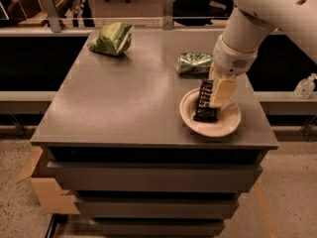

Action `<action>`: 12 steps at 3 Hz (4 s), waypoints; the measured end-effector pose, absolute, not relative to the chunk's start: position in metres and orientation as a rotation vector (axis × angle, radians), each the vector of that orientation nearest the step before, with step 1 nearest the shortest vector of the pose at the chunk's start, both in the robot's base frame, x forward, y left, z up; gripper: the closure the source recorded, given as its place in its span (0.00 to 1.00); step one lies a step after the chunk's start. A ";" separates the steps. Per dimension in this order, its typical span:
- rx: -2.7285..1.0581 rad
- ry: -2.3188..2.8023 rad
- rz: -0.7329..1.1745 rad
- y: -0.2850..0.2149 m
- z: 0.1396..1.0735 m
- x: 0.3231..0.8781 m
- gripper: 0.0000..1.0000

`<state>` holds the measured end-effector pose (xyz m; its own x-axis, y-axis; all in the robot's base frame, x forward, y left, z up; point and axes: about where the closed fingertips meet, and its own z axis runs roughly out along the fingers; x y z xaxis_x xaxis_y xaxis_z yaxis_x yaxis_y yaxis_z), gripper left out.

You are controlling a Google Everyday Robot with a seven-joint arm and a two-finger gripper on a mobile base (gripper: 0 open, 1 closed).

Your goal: Pick rxbar chocolate from paper bowl and place on counter

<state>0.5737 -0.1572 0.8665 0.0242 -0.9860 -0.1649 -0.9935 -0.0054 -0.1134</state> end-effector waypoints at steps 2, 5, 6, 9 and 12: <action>-2.146 1.946 -0.021 -0.164 0.894 0.568 1.00; -2.209 1.914 0.022 -0.155 0.889 0.570 0.58; -2.211 1.918 0.041 -0.147 0.887 0.571 0.35; -2.202 1.937 0.082 -0.119 0.883 0.576 0.00; -2.199 1.942 0.080 -0.116 0.879 0.581 0.65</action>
Offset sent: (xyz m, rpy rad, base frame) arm -0.0109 -0.0111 0.0427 -0.0187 -0.1024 0.1096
